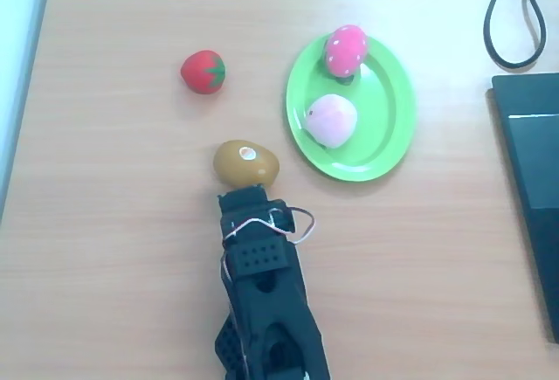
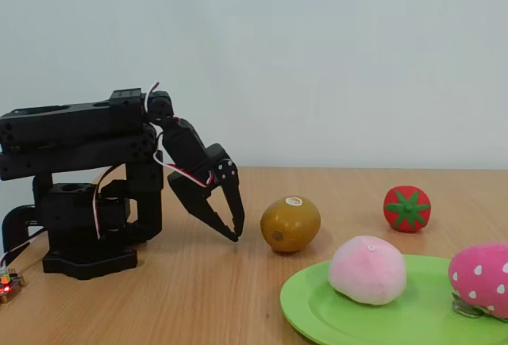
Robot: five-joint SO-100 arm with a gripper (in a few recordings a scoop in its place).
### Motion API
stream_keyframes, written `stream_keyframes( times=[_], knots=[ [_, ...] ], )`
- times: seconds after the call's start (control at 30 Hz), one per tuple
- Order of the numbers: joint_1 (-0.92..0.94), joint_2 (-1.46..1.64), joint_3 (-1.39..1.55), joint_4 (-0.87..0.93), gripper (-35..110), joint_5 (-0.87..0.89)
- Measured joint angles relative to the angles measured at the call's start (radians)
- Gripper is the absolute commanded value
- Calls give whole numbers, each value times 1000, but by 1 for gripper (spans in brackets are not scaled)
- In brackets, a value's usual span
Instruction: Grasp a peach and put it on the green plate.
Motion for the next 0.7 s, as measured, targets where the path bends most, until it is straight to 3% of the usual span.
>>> stream_keyframes(
  times=[0.7],
  knots=[
    [92,0,0,2,-8,54]
  ],
)
